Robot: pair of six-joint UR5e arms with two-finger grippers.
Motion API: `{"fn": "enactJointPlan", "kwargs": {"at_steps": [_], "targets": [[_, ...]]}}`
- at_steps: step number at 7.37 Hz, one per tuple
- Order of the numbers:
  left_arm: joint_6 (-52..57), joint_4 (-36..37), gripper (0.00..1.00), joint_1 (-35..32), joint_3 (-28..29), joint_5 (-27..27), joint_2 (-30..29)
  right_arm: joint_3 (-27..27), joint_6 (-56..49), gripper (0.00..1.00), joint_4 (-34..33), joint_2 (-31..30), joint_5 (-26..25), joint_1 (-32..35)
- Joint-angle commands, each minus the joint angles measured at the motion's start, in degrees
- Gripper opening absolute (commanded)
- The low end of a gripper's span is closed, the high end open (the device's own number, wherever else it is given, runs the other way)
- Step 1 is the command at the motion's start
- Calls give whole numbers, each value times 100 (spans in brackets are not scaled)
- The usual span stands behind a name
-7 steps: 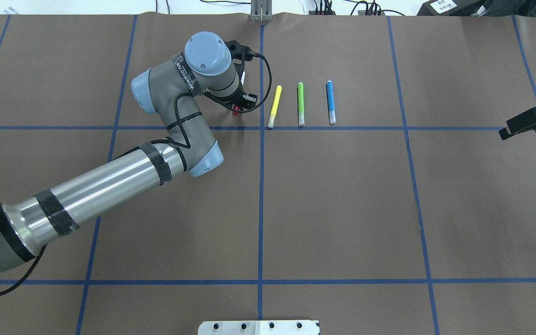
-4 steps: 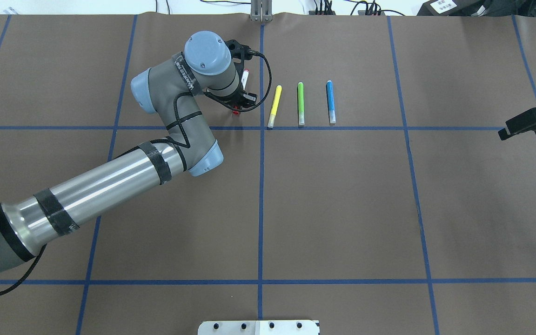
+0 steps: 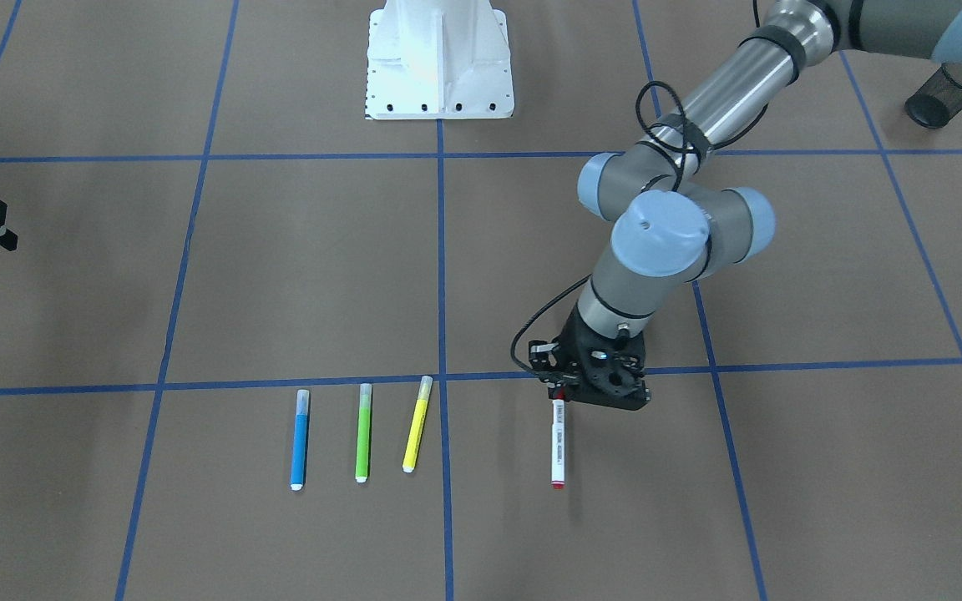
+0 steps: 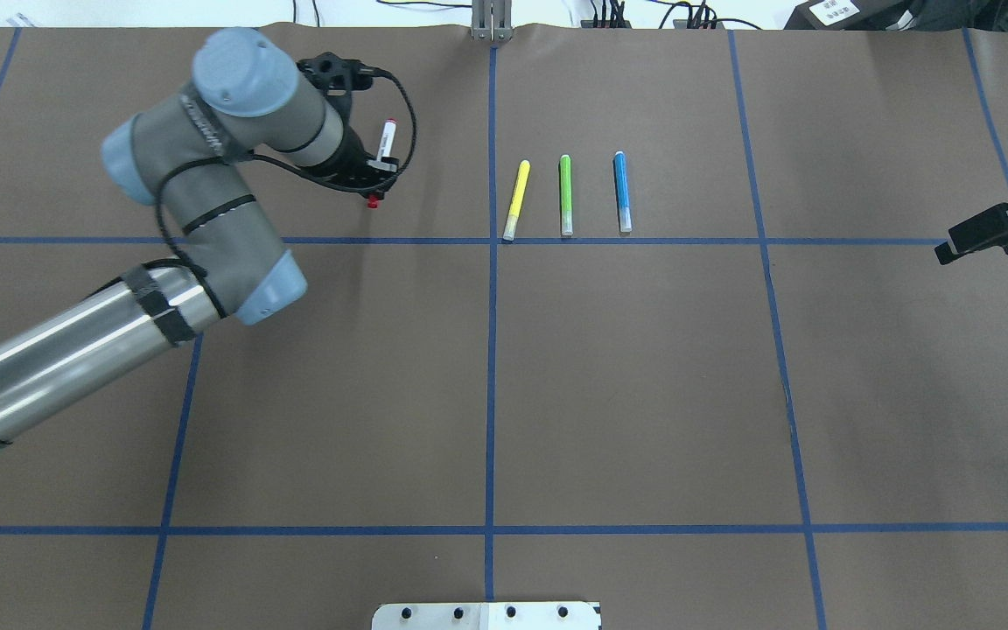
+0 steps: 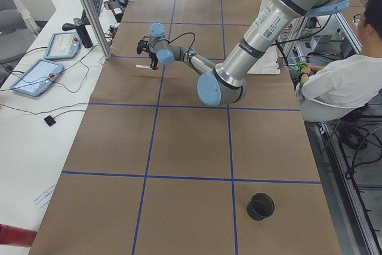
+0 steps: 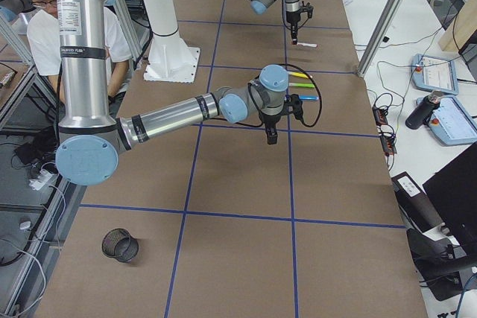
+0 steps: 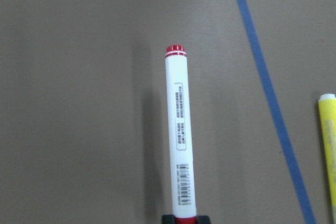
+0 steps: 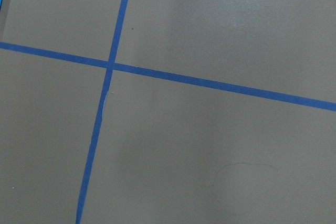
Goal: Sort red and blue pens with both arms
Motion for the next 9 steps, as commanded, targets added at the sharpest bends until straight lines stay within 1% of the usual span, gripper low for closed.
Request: {"fn": "enactJointPlan", "kwargs": {"at_steps": [1, 2, 3, 4, 5, 6, 7, 8, 9], "targets": [[-19, 17, 0, -533, -1367, -472, 1640, -6, 0, 100, 0, 1, -10, -16], [50, 17, 0, -744, -2043, -526, 2580, -6, 0, 100, 0, 1, -10, -25], [68, 34, 0, -1103, -2233, -657, 2990, -15, 0, 100, 0, 1, -19, -34], [68, 26, 0, -1489, -2235, -1102, 3394, -15, 0, 100, 0, 1, -19, -34], [268, 25, 0, -1728, -2226, -1176, 3755, -7, 0, 100, 9, -8, -10, -34], [1158, -35, 0, -2035, -2217, -1195, 4402, -15, 0, 100, 9, -8, -27, -77], [1558, 60, 0, -2552, -2191, -1595, 4731, -15, 0, 100, 0, -8, -36, -104], [1832, 35, 0, -3157, -2052, -2234, 5073, -15, 0, 100, 9, -8, -54, -148], [2609, 34, 0, -3790, -1850, -2389, 5416, -15, 0, 100, 9, -8, -54, -183]]}}
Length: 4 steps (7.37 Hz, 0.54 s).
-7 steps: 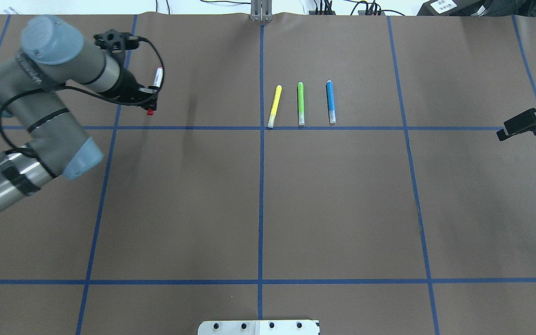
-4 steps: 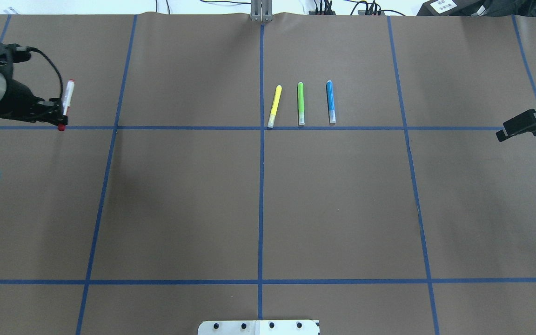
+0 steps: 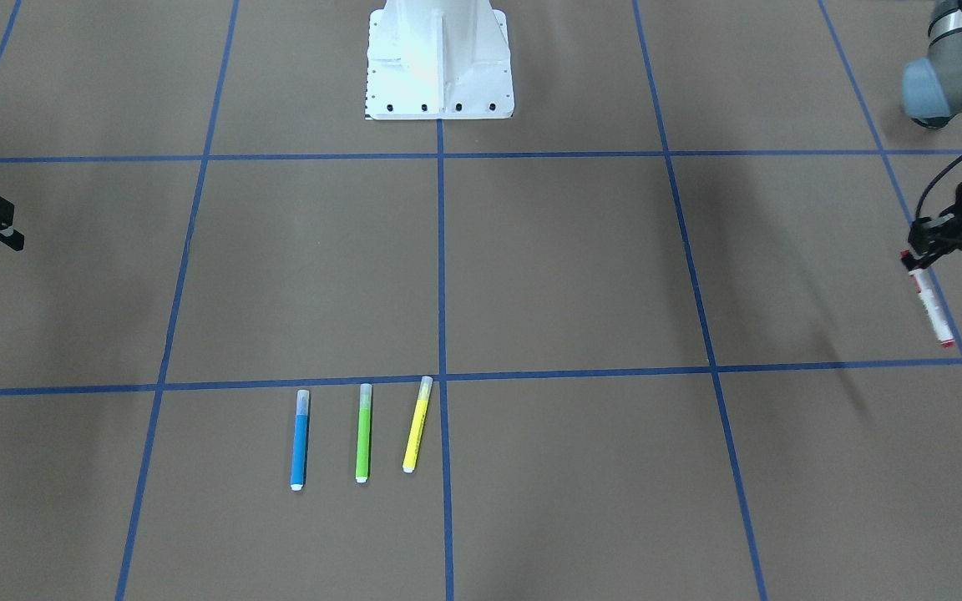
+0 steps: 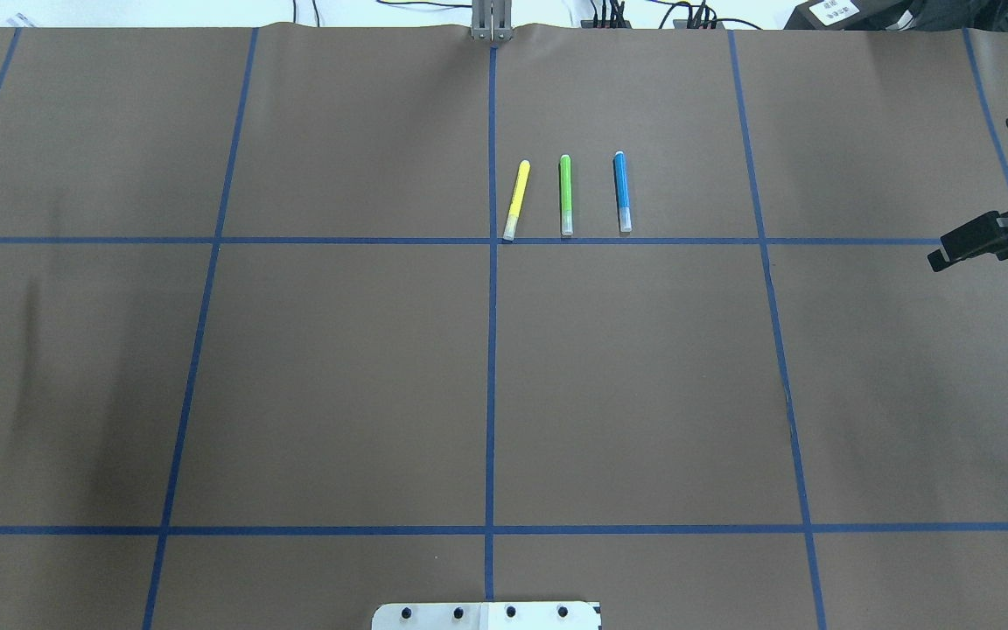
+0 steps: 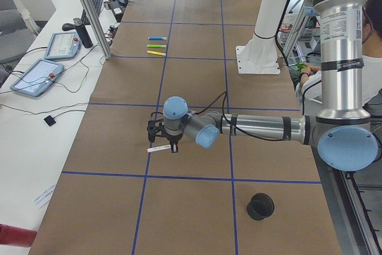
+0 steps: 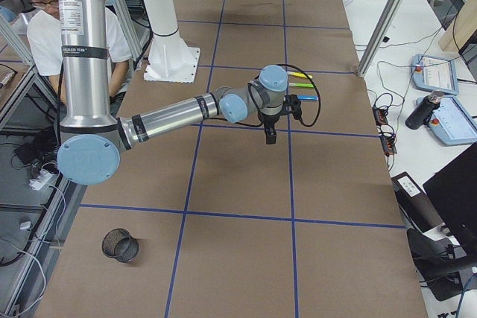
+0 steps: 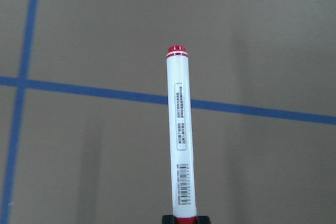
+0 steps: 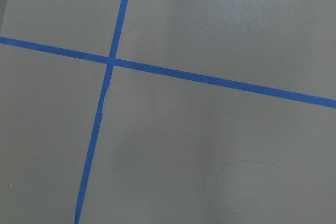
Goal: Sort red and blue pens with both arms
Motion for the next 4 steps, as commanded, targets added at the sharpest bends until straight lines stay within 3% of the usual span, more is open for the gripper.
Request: {"fn": "enactJointPlan", "kwargs": {"at_steps": [1, 4], "targets": [[1342, 28, 0, -967, 239, -484, 955, 8, 0, 100, 2, 0, -8, -65], [2194, 300, 0, -1283, 537, -556, 1601, 26, 0, 100, 2, 18, -61, -109]]}}
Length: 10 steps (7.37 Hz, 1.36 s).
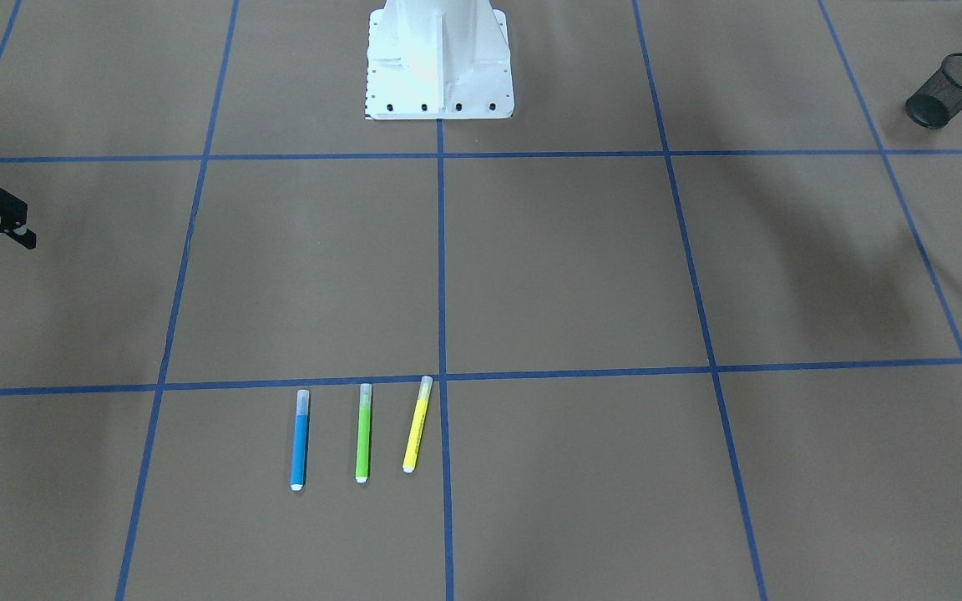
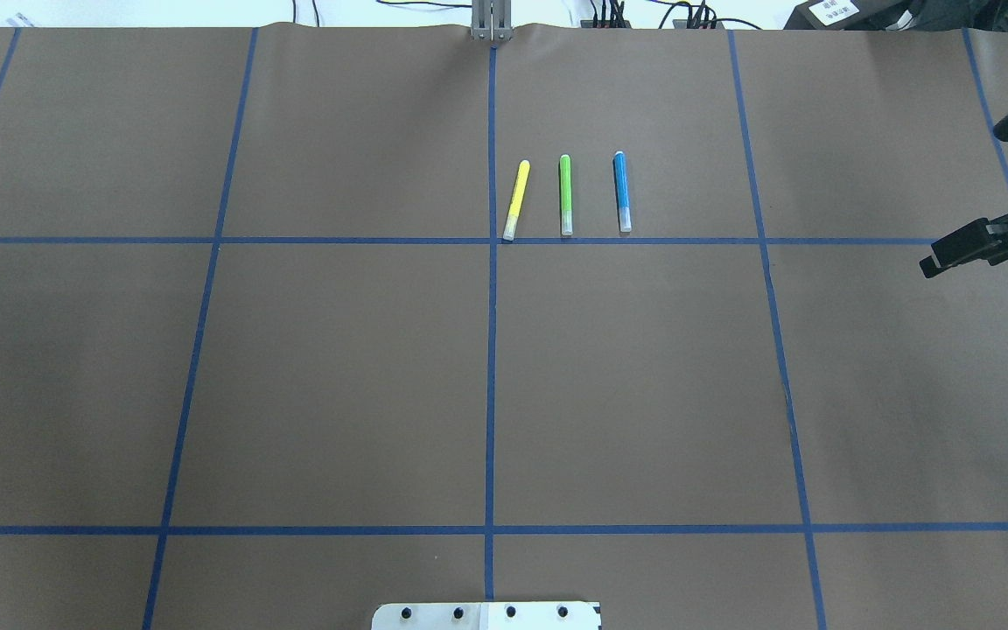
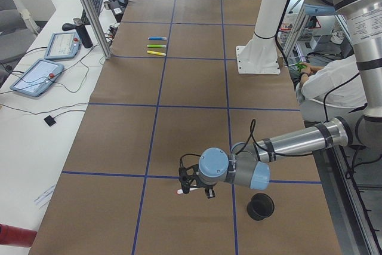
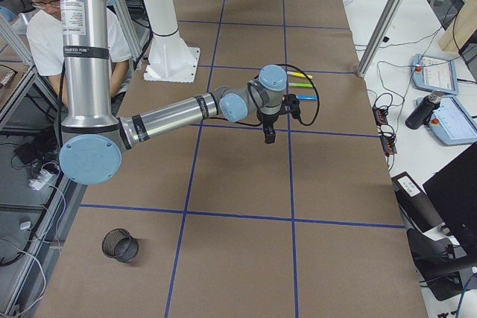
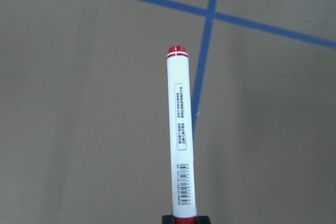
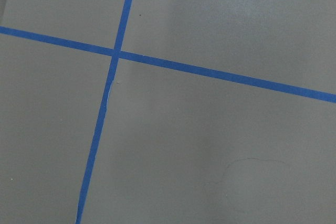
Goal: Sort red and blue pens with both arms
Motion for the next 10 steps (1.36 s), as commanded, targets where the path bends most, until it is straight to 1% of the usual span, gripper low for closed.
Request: {"fn": "enactJointPlan", "kwargs": {"at_steps": [1, 2, 3, 4, 5, 7, 8, 10], "targets": [[1035, 484, 0, -375, 244, 202, 246, 13, 0, 100, 26, 45, -19, -36], [1571, 853, 0, -690, 201, 735, 177, 5, 226, 100, 227, 45, -36, -106], [1759, 1335, 0, -893, 184, 940, 46, 5, 646, 100, 585, 45, -202, -254], [2152, 2028, 0, -938, 166, 942, -17, 5, 937, 100, 754, 45, -317, -386], [2635, 2974, 0, -1148, 35, 942, -165, -4, 958, 100, 756, 54, -327, -405], [3628, 5214, 0, -1544, -246, 959, -683, -4, 967, 100, 756, 63, -318, -405], [3746, 5843, 0, -1684, -360, 977, -833, -4, 967, 100, 756, 63, -318, -405], [3756, 6960, 0, -1686, -676, 977, -914, -13, 967, 100, 756, 63, -318, -405]]}}
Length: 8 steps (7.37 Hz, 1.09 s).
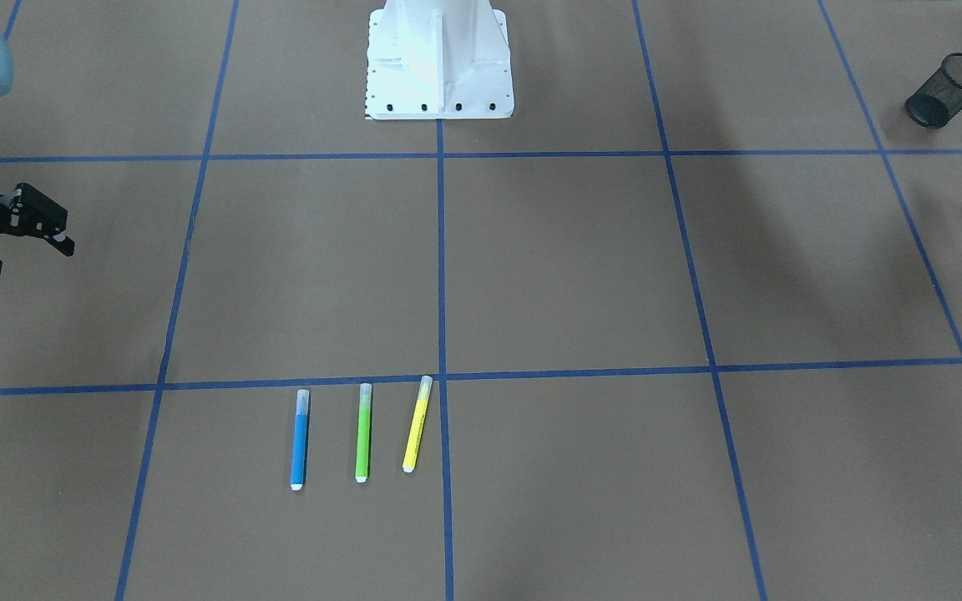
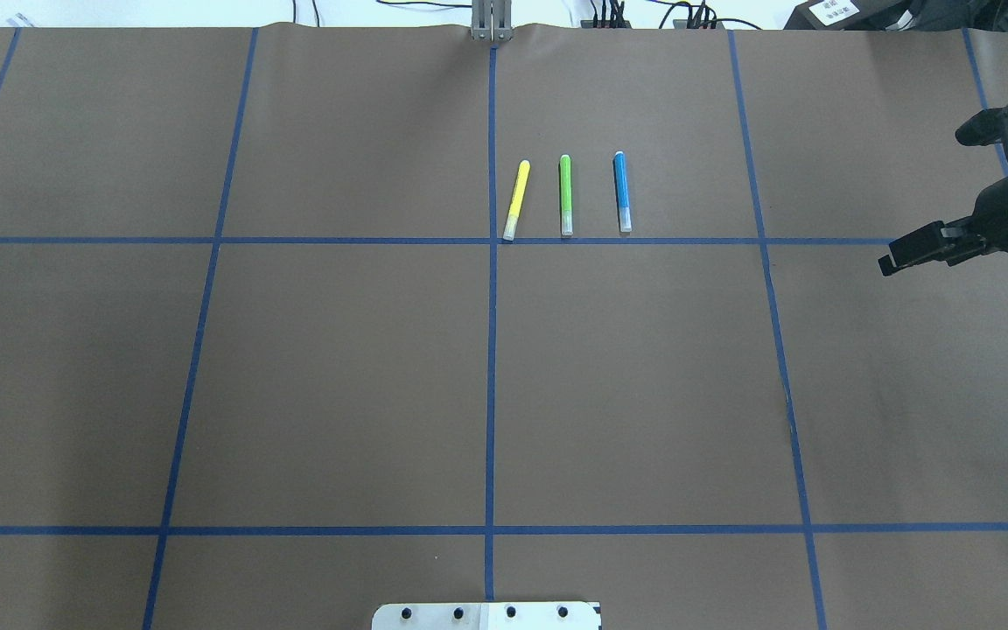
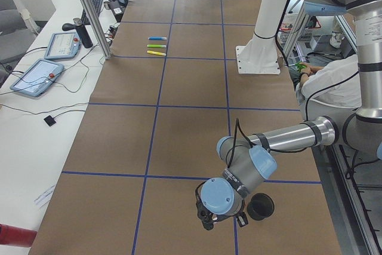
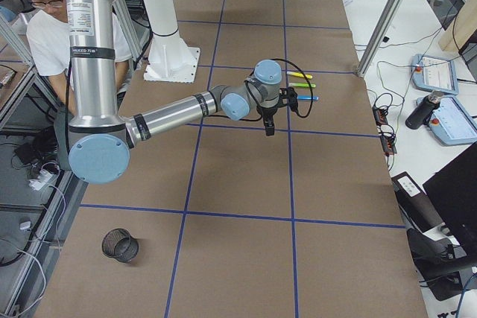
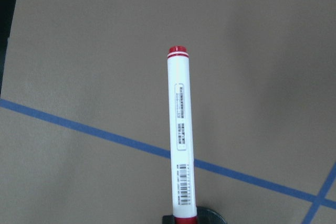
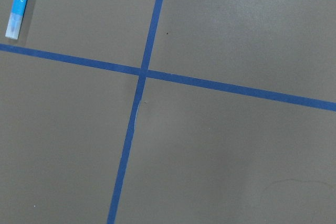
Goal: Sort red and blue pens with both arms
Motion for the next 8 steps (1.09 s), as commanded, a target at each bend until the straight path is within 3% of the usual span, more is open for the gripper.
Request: {"fn": "enactJointPlan", "kwargs": {"at_steps": [1, 5, 7, 8], "targets": [[45, 1071, 0, -15, -315, 3, -58, -7, 1, 100, 0, 0, 0, 0], [53, 2311, 0, -120, -255, 12, -6, -7, 421, 100, 9, 9, 53, -9], [945, 3460, 0, -138, -202, 12, -23, -7, 528, 100, 9, 18, 35, -132], [1002, 3535, 0, -138, -2, 21, -32, -16, 528, 100, 9, 18, 9, -150]]}}
